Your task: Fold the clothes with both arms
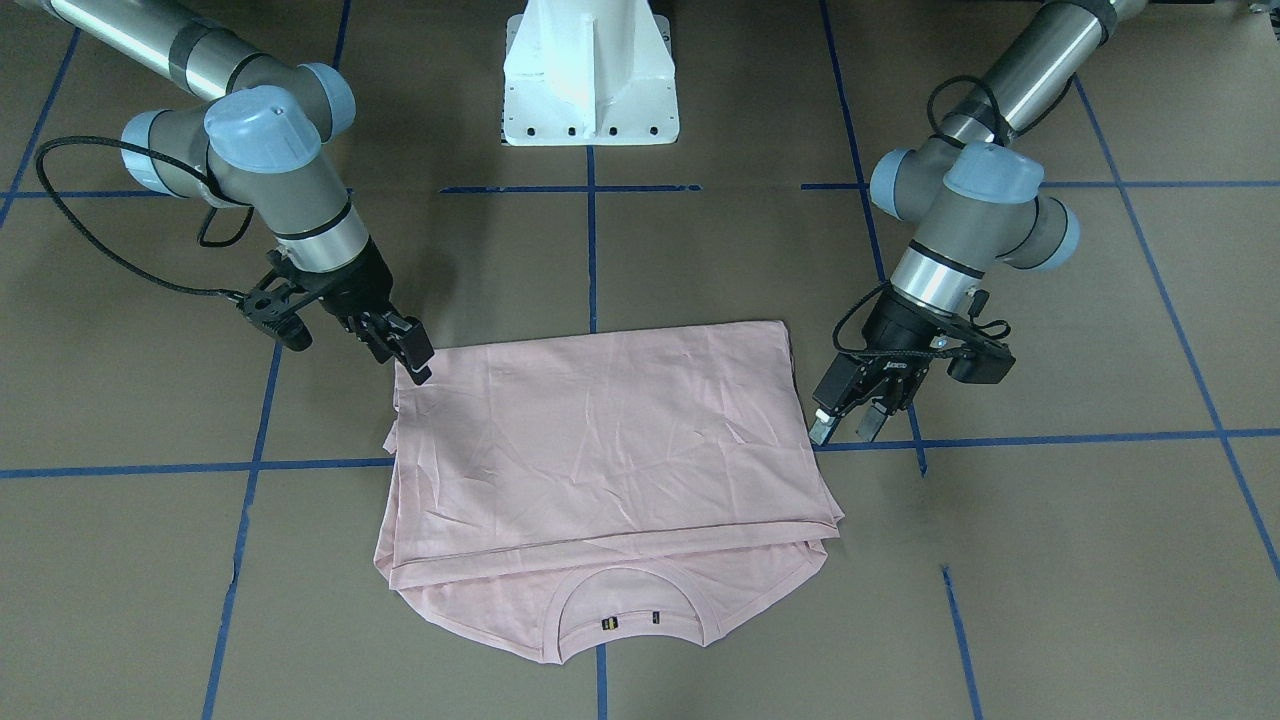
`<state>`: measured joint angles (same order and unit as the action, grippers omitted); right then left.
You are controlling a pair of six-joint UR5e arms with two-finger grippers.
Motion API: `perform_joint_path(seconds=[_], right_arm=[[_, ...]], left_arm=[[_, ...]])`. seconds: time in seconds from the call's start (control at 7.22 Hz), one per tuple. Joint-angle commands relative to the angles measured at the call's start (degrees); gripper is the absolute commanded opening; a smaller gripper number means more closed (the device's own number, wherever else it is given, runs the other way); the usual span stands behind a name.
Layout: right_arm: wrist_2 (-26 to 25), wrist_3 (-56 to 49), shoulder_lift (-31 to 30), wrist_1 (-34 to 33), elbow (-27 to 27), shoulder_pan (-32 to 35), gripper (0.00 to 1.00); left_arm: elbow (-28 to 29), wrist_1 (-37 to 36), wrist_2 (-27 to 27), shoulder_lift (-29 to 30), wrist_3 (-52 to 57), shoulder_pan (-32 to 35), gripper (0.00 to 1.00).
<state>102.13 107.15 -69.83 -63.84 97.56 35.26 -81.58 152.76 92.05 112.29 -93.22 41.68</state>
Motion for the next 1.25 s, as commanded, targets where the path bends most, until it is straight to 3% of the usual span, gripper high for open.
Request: perform_joint_path(seconds=[0.0, 0.69, 0.97, 1.11], right_arm=[[-0.7, 1.0, -1.3, -0.4, 0.1, -1.1, 0.72], [-1.3, 1.0, -1.5, -1.2, -0.8, -2.6, 0.69], [-1.5, 1.0, -1.7, -1.2, -1.0, -2.8, 0.57], [-2.2, 1.0, -1.9, -1.2, -1.0, -2.8, 0.39]], left_arm=[[0.1, 0.0, -0.6, 0.3, 0.0, -0.1, 0.99], [-0.1, 0.0, -0.6, 0.6, -1.7, -0.2, 0.99], [-0.2, 0.0, -0.6, 0.6, -1.7, -0.2, 0.99], [-0.8, 0.0, -0.6, 0.6, -1.8, -0.2, 0.99]])
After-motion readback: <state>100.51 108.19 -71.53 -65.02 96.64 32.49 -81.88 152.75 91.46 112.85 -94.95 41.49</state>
